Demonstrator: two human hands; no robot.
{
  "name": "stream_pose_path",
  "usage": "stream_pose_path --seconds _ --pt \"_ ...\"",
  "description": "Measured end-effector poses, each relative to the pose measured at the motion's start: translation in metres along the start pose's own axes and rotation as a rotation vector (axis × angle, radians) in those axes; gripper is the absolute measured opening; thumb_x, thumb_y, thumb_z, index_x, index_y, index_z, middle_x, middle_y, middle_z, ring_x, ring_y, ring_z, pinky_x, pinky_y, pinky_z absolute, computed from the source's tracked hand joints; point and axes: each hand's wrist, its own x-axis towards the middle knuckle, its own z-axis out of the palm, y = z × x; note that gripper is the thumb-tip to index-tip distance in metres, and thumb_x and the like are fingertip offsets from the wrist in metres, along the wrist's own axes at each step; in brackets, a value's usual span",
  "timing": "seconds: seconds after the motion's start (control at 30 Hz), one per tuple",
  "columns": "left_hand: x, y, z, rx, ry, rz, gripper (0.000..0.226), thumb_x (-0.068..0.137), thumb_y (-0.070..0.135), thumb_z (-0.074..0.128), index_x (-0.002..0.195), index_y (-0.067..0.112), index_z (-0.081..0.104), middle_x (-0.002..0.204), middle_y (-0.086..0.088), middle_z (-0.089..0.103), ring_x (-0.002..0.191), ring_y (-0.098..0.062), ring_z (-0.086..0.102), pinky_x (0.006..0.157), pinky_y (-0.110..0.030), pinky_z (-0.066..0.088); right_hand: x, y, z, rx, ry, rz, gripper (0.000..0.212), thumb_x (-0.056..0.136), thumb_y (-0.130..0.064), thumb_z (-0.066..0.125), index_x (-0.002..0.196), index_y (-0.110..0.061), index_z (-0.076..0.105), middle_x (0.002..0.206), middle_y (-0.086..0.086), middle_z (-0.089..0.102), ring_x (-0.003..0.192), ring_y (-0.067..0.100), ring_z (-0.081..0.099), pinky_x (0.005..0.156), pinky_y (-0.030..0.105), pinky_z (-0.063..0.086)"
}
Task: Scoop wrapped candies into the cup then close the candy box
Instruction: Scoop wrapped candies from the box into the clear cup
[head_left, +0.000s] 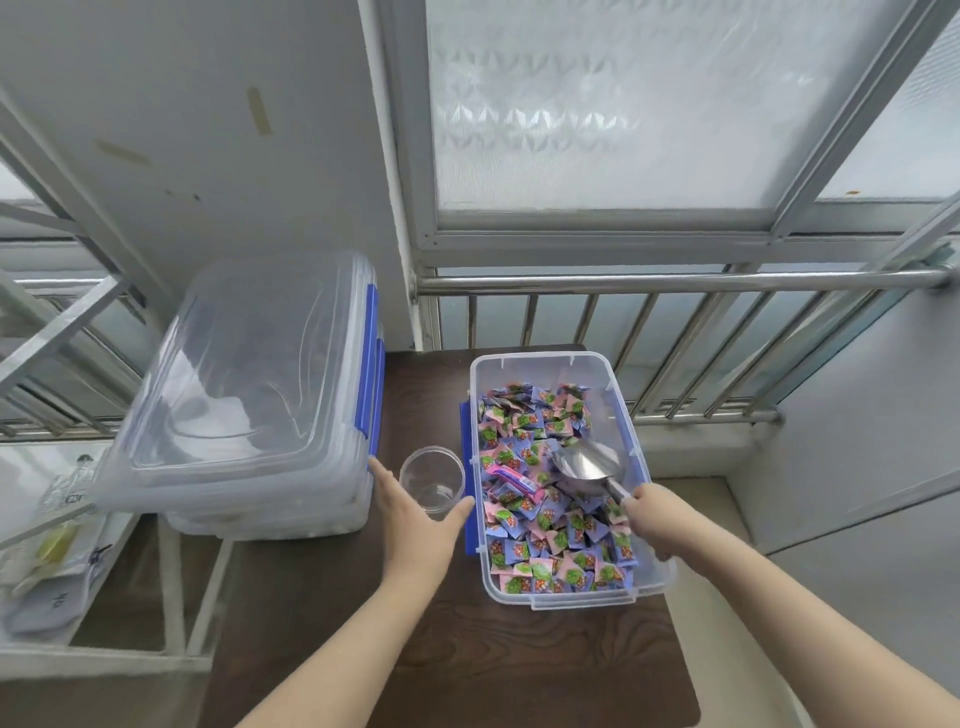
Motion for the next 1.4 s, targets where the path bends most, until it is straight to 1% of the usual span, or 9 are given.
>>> stream_pose_path --seconds 0.13,0.33,0.47,0.7,0.9,0.97,1.1,1.27,1.4 --pt "-0.021 -0.003 0.018 -0.097 -0.011 -0.197 0.14 0.068 0.041 0.089 0.157 0.021 -0.016 0.167 -0.001 -0.005 0.154 -0.023 0.005 0.119 -0.042 0.019 -0.006 0.008 -0.035 -0.264 0.098 -0.078 0.022 0.098 -0.014 0.042 0.084 -0.007 0.056 0.063 0.005 0.05 0.049 0.017 0.043 0.043 0.025 0.035" --pt "-0.007 -0.014 0.018 -0.07 -0.043 -0.23 0.146 0.055 0.045 0.095 0.158 0.027 -0.007 0.166 -0.004 0.003 0.151 -0.028 0.015 0.115 -0.049 0.029 -0.025 -0.009 -0.046 -0.446 0.014 -0.122 0.014 0.091 -0.017 0.05 0.082 -0.013 0.059 0.08 0.008 0.06 0.068 0.026 0.051 0.061 0.03 0.044" --pt "-0.002 -0.017 0.018 -0.086 -0.073 -0.267 0.148 0.052 0.046 0.096 0.158 0.029 -0.006 0.163 -0.006 0.007 0.149 -0.029 0.02 0.114 -0.047 0.032 -0.033 -0.019 -0.028 -0.318 -0.066 -0.094 0.013 0.095 -0.019 0.05 0.091 -0.008 0.055 0.069 0.003 0.051 0.054 0.017 0.048 0.05 0.023 0.043" --pt "0.001 -0.023 0.018 -0.139 -0.118 -0.258 0.144 0.051 0.039 0.099 0.158 0.027 0.002 0.161 -0.007 0.013 0.147 -0.028 0.025 0.114 -0.043 0.032 -0.026 -0.011 0.033 0.12 0.025 -0.068 0.036 0.101 -0.018 0.044 0.065 -0.015 0.047 0.059 0.002 0.043 0.048 0.015 0.039 0.046 0.026 0.034" --pt "0.002 -0.025 0.017 -0.136 -0.131 -0.253 0.146 0.049 0.044 0.098 0.157 0.03 0.002 0.161 -0.006 0.013 0.147 -0.028 0.025 0.114 -0.045 0.033 -0.004 -0.02 0.085 0.244 0.126 -0.09 0.027 0.103 -0.016 0.037 0.079 -0.012 0.048 0.065 0.004 0.046 0.054 0.019 0.042 0.055 0.031 0.031" --pt "0.003 -0.026 0.017 -0.132 -0.133 -0.253 0.146 0.049 0.045 0.098 0.157 0.031 0.0 0.161 -0.005 0.012 0.147 -0.028 0.024 0.114 -0.046 0.032 -0.004 -0.024 0.095 0.1 0.219 -0.159 0.013 0.099 -0.013 0.042 0.101 -0.012 0.055 0.079 0.005 0.058 0.066 0.023 0.055 0.053 0.032 0.036" --pt "0.005 -0.029 0.019 -0.113 -0.129 -0.255 0.144 0.052 0.045 0.097 0.157 0.031 -0.001 0.162 -0.005 0.011 0.148 -0.029 0.024 0.114 -0.046 0.033 -0.001 -0.018 0.09 -0.13 0.404 -0.251 0.026 0.095 -0.01 0.047 0.12 -0.013 0.053 0.092 0.007 0.064 0.073 0.025 0.055 0.051 0.032 0.033" --pt "0.006 -0.031 0.02 -0.121 -0.145 -0.262 0.146 0.051 0.046 0.096 0.157 0.032 -0.003 0.163 -0.003 0.009 0.148 -0.028 0.024 0.114 -0.047 0.033 0.018 -0.032 0.066 0.198 0.202 -0.138 0.028 0.103 -0.017 0.036 0.079 -0.014 0.051 0.064 0.003 0.049 0.051 0.018 0.04 0.046 0.029 0.027" --pt "0.008 -0.031 0.019 -0.121 -0.157 -0.261 0.147 0.051 0.045 0.097 0.157 0.032 -0.005 0.163 -0.003 0.007 0.148 -0.028 0.023 0.114 -0.046 0.032 0.043 -0.038 0.059 0.64 0.023 -0.03 0.026 0.102 -0.014 0.037 0.078 -0.009 0.045 0.05 0.0 0.031 0.039 0.014 0.021 0.04 0.023 0.02"
